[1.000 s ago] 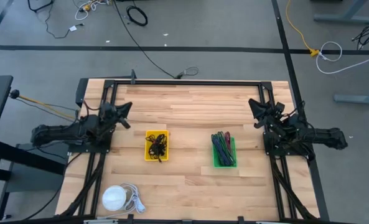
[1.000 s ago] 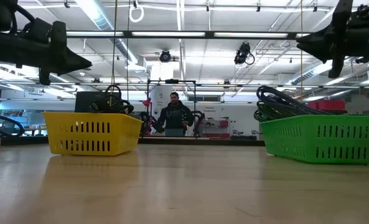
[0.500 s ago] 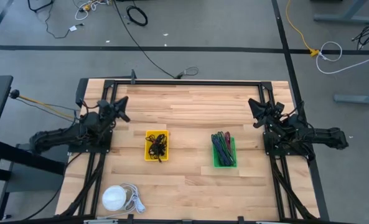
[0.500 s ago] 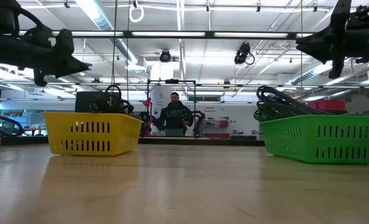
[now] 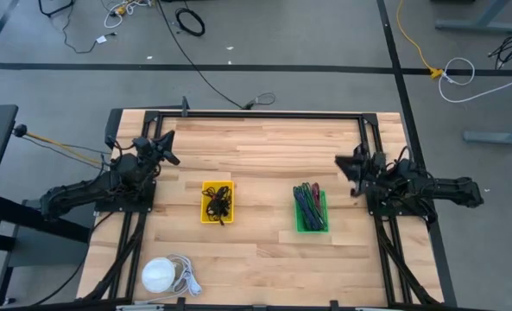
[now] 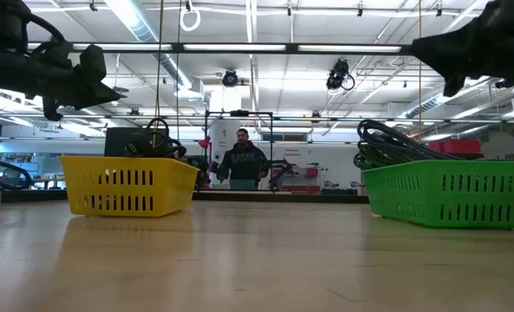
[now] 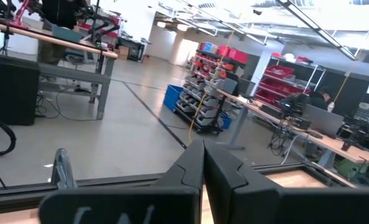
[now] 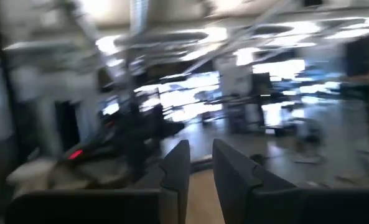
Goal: Pick & Place USB Port
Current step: Return to Home Position
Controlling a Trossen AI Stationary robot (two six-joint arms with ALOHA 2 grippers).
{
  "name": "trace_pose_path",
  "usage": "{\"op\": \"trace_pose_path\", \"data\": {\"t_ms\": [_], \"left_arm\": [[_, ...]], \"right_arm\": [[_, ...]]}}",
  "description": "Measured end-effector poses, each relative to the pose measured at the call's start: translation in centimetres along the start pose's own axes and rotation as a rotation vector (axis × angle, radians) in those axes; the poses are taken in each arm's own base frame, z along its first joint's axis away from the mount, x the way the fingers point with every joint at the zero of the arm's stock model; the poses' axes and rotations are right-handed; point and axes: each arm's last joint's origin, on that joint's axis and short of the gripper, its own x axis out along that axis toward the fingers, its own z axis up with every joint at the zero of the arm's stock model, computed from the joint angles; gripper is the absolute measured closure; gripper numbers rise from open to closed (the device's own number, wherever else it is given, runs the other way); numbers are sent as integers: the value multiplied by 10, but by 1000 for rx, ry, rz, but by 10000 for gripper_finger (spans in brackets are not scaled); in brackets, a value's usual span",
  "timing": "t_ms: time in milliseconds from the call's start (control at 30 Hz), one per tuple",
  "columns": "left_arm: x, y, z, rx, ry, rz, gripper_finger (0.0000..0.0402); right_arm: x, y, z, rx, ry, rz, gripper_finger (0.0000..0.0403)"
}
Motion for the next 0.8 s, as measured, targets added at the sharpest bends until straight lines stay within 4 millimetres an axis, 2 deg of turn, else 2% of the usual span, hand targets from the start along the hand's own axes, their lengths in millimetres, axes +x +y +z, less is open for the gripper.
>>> {"op": "trace_pose_path", "data": {"t_ms": [133, 233, 367, 500, 800], "left_arm": [[0, 0, 0, 0, 0, -1, 388], [0, 0, 0, 0, 0, -1, 388], [0, 0, 0, 0, 1, 0, 388], [0, 0, 0, 1, 1, 1, 388], [1, 2, 0, 4, -7, 23, 388]], "right_arm": [[-1, 6, -7, -99, 86, 243, 330], [-3, 8, -16, -146, 171, 352, 330], [-6, 6, -29, -202, 307, 361, 330], [-5, 5, -31, -275, 312, 351, 330], [-5, 5, -31, -176, 328, 334, 330]]}}
